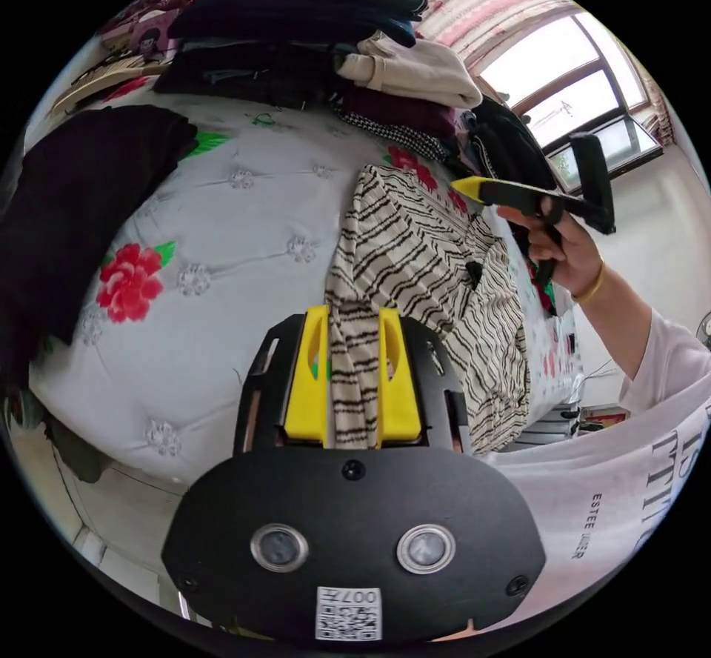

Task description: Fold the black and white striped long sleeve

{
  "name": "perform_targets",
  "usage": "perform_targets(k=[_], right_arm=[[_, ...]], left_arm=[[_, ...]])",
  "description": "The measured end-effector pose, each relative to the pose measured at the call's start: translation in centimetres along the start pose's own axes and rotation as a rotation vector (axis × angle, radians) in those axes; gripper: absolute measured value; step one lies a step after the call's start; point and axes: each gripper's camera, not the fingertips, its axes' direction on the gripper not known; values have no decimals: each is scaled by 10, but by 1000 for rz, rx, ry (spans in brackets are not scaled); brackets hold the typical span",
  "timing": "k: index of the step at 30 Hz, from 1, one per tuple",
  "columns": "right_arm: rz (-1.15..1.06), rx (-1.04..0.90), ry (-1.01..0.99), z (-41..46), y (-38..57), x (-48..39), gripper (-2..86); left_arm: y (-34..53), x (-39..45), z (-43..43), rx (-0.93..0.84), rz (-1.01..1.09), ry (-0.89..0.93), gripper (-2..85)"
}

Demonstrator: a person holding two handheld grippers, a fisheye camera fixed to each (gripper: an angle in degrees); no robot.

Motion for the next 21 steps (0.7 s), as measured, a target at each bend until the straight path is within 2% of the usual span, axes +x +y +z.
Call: perform_targets(k=[5,9,15,18,21], right_arm=[[58,-61,-100,46,-49,51,15],[57,-106,-140,72,-63,74,4],[76,-41,-107,50,-69,120,-1],[165,-46,-204,53,-68,143,-1],[200,48,-189,42,-61,147,1]], left_arm=[[-32,8,38,-75,16,-19,85],[-39,9,54,-89,13,-50,11],[-34,-1,48,-74,-6,-68,-9],[-36,-5,48,-42,-29,-24,-9],[-38,3,54,-77,-3,-67,-9]])
